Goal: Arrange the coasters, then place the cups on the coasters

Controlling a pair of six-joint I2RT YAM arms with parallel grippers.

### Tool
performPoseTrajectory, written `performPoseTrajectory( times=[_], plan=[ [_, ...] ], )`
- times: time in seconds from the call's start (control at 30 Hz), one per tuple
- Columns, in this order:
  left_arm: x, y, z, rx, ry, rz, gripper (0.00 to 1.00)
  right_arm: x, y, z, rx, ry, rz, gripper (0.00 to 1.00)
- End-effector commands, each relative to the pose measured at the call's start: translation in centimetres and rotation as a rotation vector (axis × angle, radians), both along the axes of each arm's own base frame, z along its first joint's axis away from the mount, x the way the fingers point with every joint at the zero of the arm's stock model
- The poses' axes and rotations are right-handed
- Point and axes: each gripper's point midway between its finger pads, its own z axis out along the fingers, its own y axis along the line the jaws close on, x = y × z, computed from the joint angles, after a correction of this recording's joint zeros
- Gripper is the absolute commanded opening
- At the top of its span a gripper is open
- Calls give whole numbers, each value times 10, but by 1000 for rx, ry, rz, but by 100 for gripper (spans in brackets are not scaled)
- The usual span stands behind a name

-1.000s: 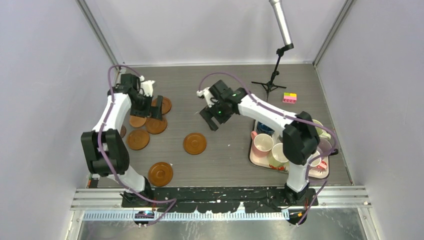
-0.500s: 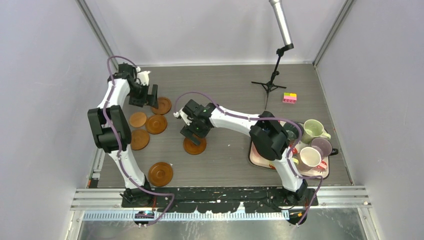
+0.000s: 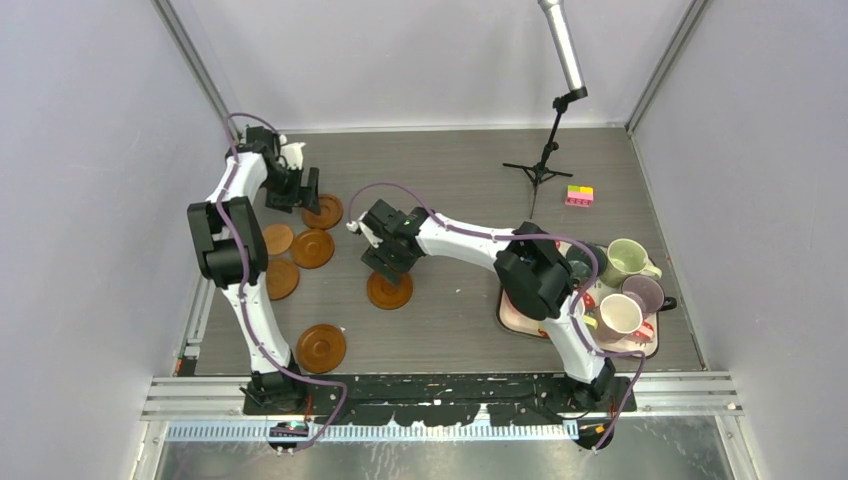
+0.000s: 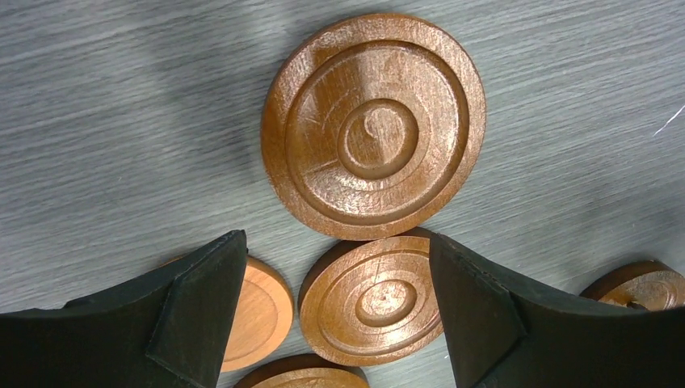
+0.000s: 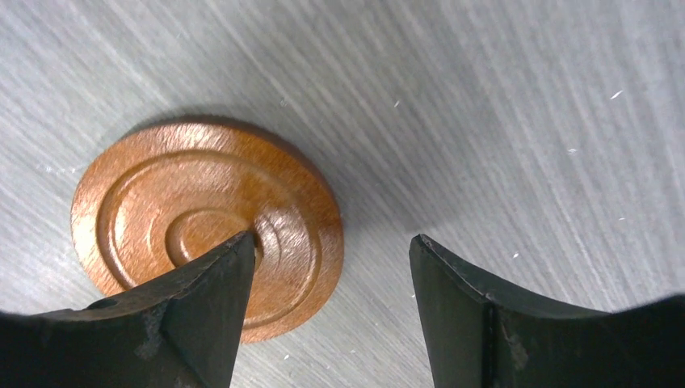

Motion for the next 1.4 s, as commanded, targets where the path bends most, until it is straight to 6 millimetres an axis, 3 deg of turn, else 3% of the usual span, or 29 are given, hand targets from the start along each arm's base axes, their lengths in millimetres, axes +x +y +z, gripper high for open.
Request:
performPoseTrajectory(
  times=[0.0,0.2,0.5,0.63,0.77,0.93,1.1,1.2,1.37],
  plan=[
    [15,-10,10,-9,-54,-21,84,29,-10,-14,-82,-104,-71,73],
    [16,-16,4,-23,-46,-35,84,71,-29,-19,-90,-133,-187,68],
    [15,-25,-7,-52,-23,-56,82,167,-74,-13,-23,-170,-400,66],
    [18,-23,-5,-41,-30,-45,82,206,-87,-7,26,-200,-461,66],
    [20,-16,-3,-2,-47,-24,82,232,-95,-1,73,-217,-505,66],
    [25,-2,3,67,-90,2,82,237,-91,18,147,-204,-506,66],
    [19,-3,16,19,-98,-40,83,228,-78,79,273,-219,-455,72],
    [7,-2,16,23,-55,-85,84,218,-74,109,346,-213,-454,81],
    [-7,-1,17,48,-74,-123,86,194,-78,116,354,-153,-453,89]
  ],
)
